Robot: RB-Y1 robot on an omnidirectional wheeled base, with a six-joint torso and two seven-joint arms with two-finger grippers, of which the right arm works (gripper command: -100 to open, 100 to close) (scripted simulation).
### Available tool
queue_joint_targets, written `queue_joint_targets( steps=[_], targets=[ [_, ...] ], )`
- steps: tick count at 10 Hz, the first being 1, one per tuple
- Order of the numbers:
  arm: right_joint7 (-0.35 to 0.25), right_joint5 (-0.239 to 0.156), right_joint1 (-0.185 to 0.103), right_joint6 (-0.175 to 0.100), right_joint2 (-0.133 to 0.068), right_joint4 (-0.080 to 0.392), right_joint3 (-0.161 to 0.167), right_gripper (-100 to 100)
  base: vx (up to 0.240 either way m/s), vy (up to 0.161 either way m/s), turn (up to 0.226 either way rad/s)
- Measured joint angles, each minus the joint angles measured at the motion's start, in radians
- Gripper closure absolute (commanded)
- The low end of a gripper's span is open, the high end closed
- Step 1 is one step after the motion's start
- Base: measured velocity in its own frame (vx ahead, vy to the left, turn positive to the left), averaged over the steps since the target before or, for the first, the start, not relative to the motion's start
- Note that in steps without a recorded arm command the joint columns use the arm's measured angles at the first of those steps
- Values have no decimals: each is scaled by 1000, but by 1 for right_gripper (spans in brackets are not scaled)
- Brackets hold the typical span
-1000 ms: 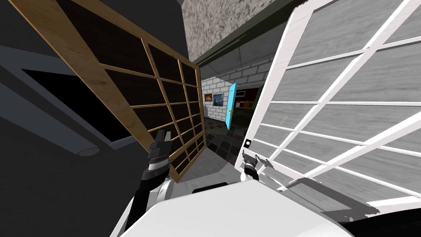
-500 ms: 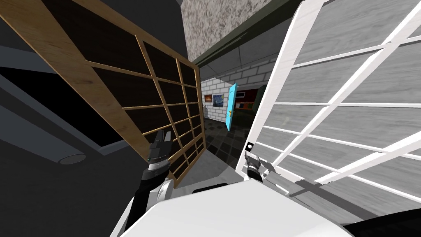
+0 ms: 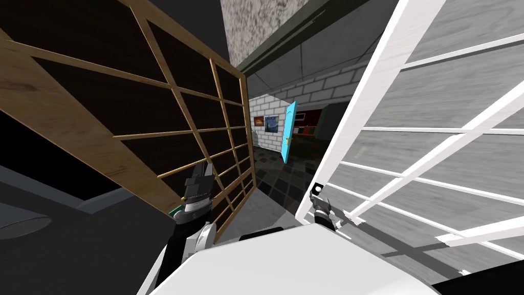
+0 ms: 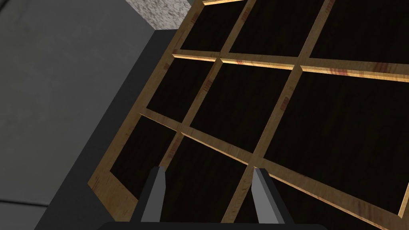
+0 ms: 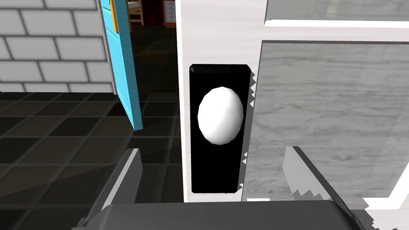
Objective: Pull the door open
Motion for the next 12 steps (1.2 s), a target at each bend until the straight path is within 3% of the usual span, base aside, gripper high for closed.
queue_joint_targets(
  steps=[5, 9, 10, 12],
  targets=[
    [-88, 6, 39, -22, -59, 33, 19, -100, 99, -10, -16],
    [-174, 13, 63, -47, -121, 85, 37, -100, 128, -10, -9],
    [-179, 13, 62, -50, -123, 88, 37, 100, -14, 1, -13],
    [-174, 12, 63, -48, -120, 86, 36, 100, -29, 6, 10]
  ],
)
